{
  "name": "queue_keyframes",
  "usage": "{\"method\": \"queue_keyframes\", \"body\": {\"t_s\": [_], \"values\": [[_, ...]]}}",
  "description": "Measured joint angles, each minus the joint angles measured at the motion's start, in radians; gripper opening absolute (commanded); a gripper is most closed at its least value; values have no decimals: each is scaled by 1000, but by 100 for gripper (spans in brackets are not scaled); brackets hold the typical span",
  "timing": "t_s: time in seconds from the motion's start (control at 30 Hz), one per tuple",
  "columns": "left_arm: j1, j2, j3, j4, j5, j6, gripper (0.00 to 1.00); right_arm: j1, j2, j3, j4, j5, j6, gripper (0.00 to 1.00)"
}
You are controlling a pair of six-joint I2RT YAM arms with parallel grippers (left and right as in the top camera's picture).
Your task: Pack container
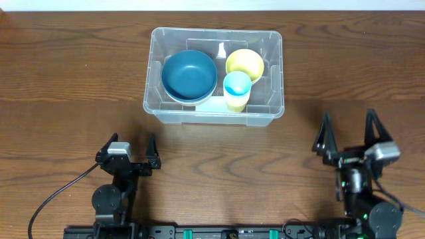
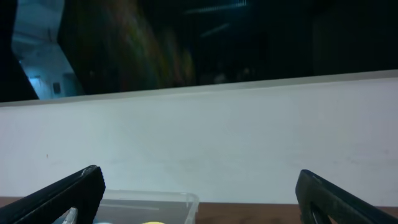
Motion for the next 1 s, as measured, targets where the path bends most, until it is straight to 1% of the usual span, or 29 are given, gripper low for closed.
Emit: {"method": "queue_keyframes", "body": {"t_s": [0.03, 0.23, 0.47, 0.87, 1.0], "values": [[0, 0, 0, 0, 0, 0, 98, -1, -45, -31, 5, 0, 0, 99], [0, 0, 0, 0, 0, 0, 98, -18, -151, -105, 11, 0, 0, 99], [0, 0, 0, 0, 0, 0, 98, -21, -162, -171, -48, 0, 0, 99], [0, 0, 0, 0, 0, 0, 98, -21, -163, -188, -386, 0, 0, 99], [0, 0, 0, 0, 0, 0, 98, -21, -163, -188, -407, 0, -19, 99]]}}
